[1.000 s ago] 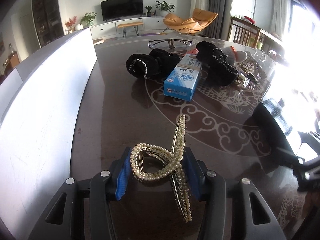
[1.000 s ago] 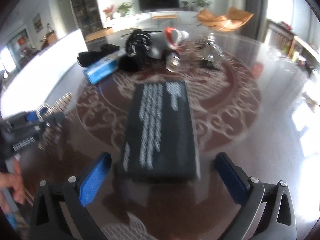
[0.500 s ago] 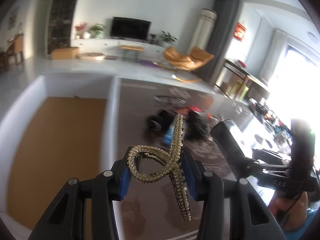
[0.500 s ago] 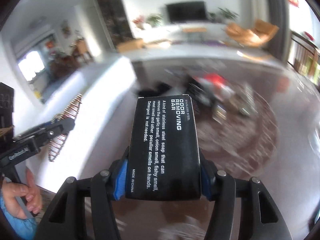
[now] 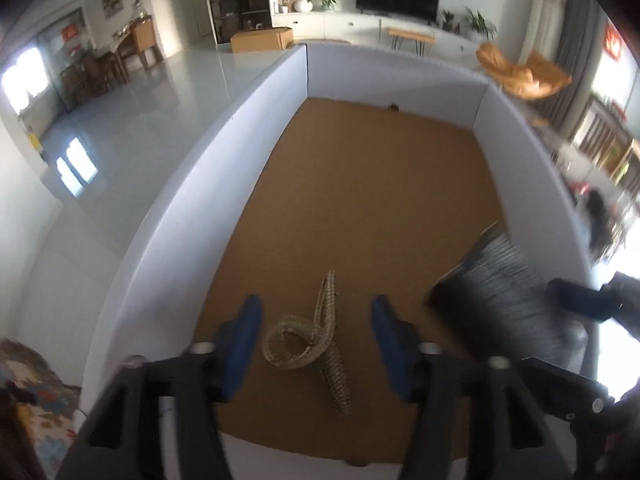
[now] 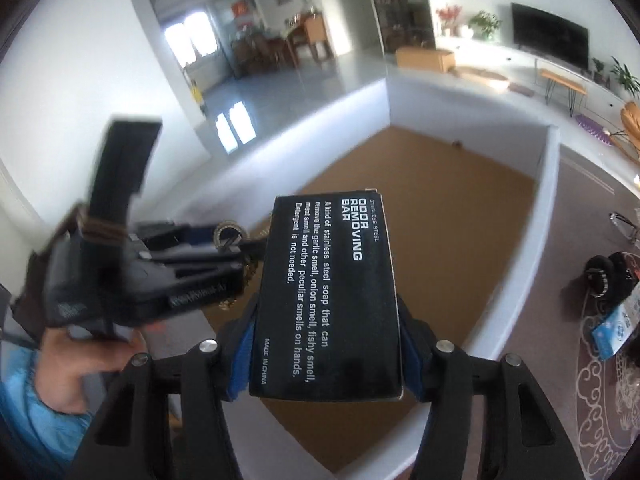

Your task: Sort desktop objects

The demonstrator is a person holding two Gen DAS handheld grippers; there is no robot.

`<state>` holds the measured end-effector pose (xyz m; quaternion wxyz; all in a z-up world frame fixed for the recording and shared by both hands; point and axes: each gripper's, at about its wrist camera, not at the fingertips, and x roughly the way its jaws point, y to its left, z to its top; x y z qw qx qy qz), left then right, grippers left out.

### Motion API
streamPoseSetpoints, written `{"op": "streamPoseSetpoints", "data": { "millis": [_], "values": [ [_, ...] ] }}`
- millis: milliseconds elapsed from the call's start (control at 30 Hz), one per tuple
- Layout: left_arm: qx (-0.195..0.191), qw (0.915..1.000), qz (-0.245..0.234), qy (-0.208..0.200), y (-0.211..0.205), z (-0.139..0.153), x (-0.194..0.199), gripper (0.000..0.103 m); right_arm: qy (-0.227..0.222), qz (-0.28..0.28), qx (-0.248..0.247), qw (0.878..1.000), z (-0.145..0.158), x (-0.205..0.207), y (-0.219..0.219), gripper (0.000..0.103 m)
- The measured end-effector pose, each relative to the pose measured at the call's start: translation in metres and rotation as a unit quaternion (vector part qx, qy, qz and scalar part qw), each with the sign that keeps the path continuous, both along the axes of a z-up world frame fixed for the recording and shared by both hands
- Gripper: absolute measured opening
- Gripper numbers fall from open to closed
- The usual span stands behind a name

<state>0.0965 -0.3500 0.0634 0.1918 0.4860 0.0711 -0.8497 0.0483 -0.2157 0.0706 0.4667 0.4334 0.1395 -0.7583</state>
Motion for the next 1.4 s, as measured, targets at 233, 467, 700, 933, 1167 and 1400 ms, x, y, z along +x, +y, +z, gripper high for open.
{"op": "streamPoseSetpoints", "data": {
  "millis": [233,467,700,933,1167,1400],
  "values": [
    [-0.126,0.9892,-0.055,-0.05,0.026,-0.014,-0.005,0.098,0.066,0.01,0.048,0.997,-0.011,0.015,0.012,0.074],
    [-0.134,0.9865,-0.067,-0.066,0.031,-0.017,0.018,0.098,0.103,0.028,0.071,0.992,-0.02,0.041,0.01,0.085],
    [-0.119,0.9914,-0.005,0.054,0.026,0.021,0.048,0.098,0.098,0.014,-0.007,0.995,0.007,0.04,0.04,0.086],
    [-0.089,0.9726,-0.064,0.205,0.088,0.099,0.055,0.099,0.187,-0.16,-0.086,0.965,0.054,0.0,0.178,0.103],
    [0.04,0.9494,-0.221,0.219,0.212,0.106,0.016,0.103,0.098,-0.342,0.048,0.933,-0.034,-0.09,0.313,0.103],
    [0.06,0.9542,-0.27,0.114,0.316,0.012,-0.051,0.103,0.074,-0.415,0.113,0.9,-0.075,-0.082,0.379,0.103]
  ]
}}
